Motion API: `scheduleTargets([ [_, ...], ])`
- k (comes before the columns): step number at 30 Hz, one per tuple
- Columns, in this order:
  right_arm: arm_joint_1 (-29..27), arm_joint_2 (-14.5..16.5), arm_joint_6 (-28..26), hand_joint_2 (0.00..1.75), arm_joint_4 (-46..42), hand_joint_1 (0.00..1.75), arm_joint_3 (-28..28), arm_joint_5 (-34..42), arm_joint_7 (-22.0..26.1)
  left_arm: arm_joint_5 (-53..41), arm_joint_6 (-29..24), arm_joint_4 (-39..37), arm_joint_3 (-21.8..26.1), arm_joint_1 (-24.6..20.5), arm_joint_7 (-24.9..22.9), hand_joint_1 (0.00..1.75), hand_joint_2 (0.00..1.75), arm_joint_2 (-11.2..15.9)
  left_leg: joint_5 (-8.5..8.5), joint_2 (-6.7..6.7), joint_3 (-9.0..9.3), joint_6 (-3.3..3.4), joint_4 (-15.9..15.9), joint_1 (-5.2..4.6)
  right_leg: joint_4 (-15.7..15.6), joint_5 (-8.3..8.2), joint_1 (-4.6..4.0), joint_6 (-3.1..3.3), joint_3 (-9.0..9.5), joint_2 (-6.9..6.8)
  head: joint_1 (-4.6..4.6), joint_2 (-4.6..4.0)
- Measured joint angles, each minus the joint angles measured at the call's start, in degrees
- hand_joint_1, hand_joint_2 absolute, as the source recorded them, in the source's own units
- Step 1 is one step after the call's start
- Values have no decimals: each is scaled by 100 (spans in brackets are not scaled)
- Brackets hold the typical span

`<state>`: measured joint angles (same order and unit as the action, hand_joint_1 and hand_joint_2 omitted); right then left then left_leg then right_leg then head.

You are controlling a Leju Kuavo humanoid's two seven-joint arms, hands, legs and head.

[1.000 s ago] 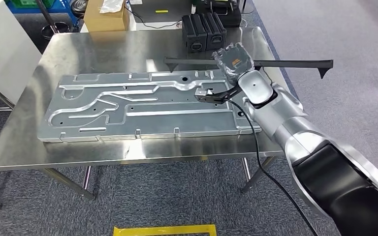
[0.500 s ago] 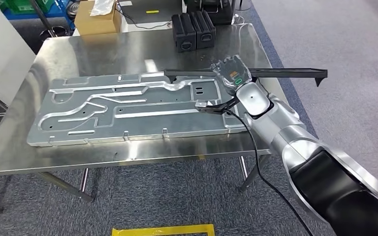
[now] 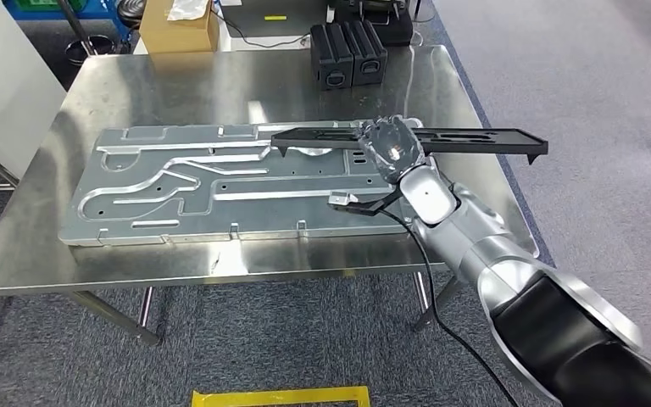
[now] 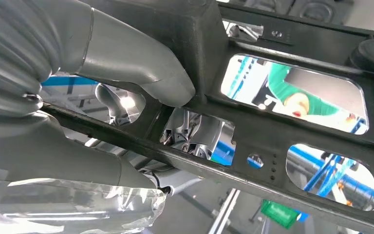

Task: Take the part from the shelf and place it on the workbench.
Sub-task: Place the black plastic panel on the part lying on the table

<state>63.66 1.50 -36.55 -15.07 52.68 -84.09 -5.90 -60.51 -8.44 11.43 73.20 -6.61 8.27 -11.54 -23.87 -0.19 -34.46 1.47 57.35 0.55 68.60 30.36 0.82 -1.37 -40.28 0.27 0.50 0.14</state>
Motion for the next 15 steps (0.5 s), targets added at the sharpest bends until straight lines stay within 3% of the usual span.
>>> scheduleTargets([
  [2,-117,-2,-77,175,17,175,2,-58,-61,-5,-3,-1,0,5,4,0,175,0,-5,-4,-1,9,9,-4,552,157,4,-20,-271,-1,-1,0],
  [3,-175,-2,-99,175,24,175,5,-83,-89,-5,-5,-2,0,8,7,0,175,0,-10,-9,-1,10,19,-5,539,81,7,-22,-271,-3,-1,1],
  [4,-221,-2,-121,175,30,175,8,-108,-122,-5,-8,-2,0,11,10,0,175,0,-18,-16,-1,5,33,-5,307,-86,10,-15,-161,-7,-2,1],
  [6,-262,-1,-190,175,33,175,13,-154,-196,-5,-9,-2,0,14,13,0,175,0,-49,-26,-12,-29,82,-18,-457,-435,4,19,216,-16,-1,1],
  [8,-289,3,-270,175,24,175,15,-193,-266,-5,-14,-2,0,13,12,0,175,0,-76,-27,-32,-77,122,-40,-896,-562,-21,65,423,-16,4,1],
  [12,-438,-2,-308,175,-56,175,15,-256,-335,-6,-34,-2,1,22,-14,0,175,3,-150,-21,-65,-184,197,-38,-972,-586,-13,182,441,-19,11,1],
  [13,-475,-2,-309,175,-94,175,15,-274,-340,-7,-38,-2,2,24,-22,0,175,4,-269,-19,-138,-218,371,-31,-993,-600,3,218,447,-20,21,1],
  [15,-561,6,-310,175,-164,175,15,-305,-342,-9,-43,-2,2,24,-35,0,175,6,-627,-15,-433,-278,1038,-12,-1006,-609,9,261,451,-19,39,1],
])
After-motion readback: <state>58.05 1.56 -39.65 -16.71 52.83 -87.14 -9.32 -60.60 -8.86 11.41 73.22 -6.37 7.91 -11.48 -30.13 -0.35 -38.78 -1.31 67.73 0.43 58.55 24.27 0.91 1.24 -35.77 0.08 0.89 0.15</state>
